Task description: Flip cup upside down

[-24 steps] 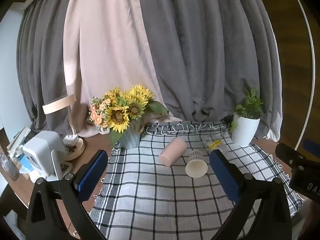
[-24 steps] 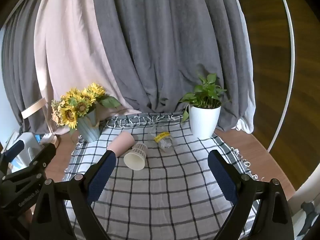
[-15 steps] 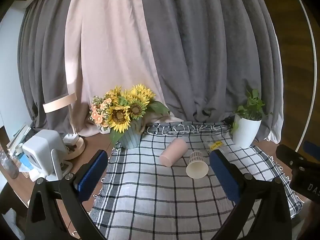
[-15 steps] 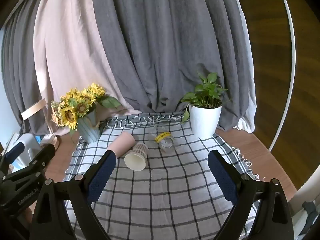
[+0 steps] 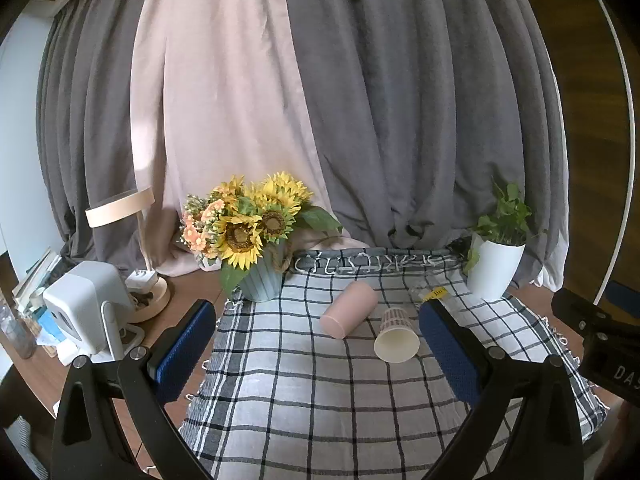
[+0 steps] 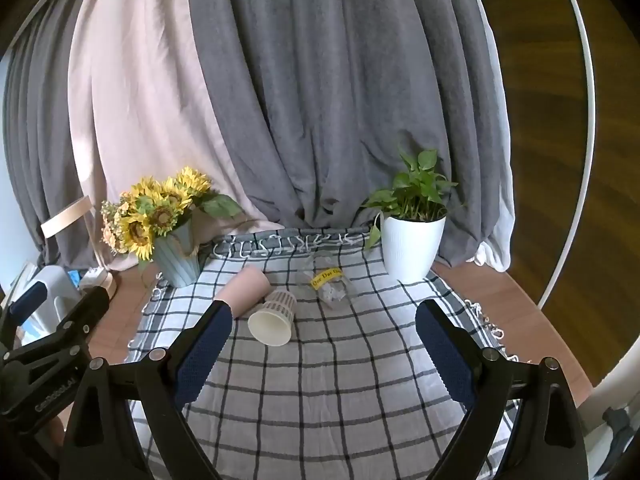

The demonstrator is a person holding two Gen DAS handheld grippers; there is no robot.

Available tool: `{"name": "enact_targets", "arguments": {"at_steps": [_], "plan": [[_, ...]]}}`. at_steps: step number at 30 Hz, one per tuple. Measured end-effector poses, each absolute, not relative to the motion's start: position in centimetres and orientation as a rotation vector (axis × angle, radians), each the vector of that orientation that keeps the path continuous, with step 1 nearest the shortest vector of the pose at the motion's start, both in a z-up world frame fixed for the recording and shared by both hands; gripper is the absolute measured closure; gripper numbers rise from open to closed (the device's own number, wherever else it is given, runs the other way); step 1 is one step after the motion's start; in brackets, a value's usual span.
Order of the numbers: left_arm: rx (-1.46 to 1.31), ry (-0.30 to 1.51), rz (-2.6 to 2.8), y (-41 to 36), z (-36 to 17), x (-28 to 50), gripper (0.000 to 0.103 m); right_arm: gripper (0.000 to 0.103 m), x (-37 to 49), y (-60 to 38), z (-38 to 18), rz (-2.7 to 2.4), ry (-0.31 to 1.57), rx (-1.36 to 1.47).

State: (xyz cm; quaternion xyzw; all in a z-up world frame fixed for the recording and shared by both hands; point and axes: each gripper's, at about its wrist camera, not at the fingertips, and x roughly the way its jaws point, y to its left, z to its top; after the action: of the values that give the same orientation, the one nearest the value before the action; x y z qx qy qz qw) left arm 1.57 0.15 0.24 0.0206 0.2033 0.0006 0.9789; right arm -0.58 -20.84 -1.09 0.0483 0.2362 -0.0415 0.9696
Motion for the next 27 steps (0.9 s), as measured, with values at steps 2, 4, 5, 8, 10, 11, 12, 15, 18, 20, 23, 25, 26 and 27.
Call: {"name": "enact_targets", "arguments": {"at_steps": [2,4,5,8,10,11,12,15,18,20,23,25,26,27], "plan": [[0.04,0.408,0.0,0.2,0.3,1.7,0.0,0.01,-0.6,-20.8,-1.1,-0.082,0.479,0.096],[0.041,0.407,0.002,0.2,0.3,1.7,0.0,0.01,-0.4,-20.8,-1.1,-0.08,0.481,0.095],[0.041,0.407,0.002,0.2,0.3,1.7,0.0,0.01,-0.6,-20.8,-1.2,-0.08,0.478,0.093],[0.04,0.405,0.002,0.3,0.3,1.8,0.0,0.01,-0.5,-20.6,-1.0,-0.081,0.478,0.093],[0.038,0.404,0.002,0.3,0.4,2.0,0.0,0.01,-0.4,-20.6,-1.0,-0.081,0.479,0.091],[0.039,0.405,0.001,0.3,0.4,2.0,0.0,0.01,-0.5,-20.5,-1.0,-0.081,0.479,0.09],[0.039,0.405,0.001,0.3,0.5,2.1,0.0,0.01,-0.4,-20.6,-1.0,-0.081,0.477,0.091],[0.038,0.404,-0.001,0.4,0.5,2.2,0.0,0.01,-0.4,-20.5,-1.0,-0.082,0.478,0.089],[0.036,0.403,0.0,0.2,0.5,2.2,0.0,0.01,-0.5,-20.5,-1.1,-0.082,0.478,0.088],[0.038,0.403,-0.003,0.2,0.8,2.6,0.0,0.01,-0.5,-20.4,-1.1,-0.082,0.478,0.088],[0.041,0.396,-0.003,0.1,0.8,2.6,0.0,0.01,-0.5,-20.3,-1.2,-0.081,0.479,0.089],[0.041,0.396,-0.004,0.1,0.8,2.6,0.0,0.01,-0.1,-20.3,-1.0,-0.081,0.478,0.087],[0.041,0.395,-0.004,0.1,0.8,2.6,0.0,0.01,-0.2,-20.3,-1.0,-0.08,0.479,0.088],[0.041,0.394,-0.004,0.1,0.7,2.5,0.0,0.01,0.0,-20.3,-1.0,-0.08,0.479,0.087]]}}
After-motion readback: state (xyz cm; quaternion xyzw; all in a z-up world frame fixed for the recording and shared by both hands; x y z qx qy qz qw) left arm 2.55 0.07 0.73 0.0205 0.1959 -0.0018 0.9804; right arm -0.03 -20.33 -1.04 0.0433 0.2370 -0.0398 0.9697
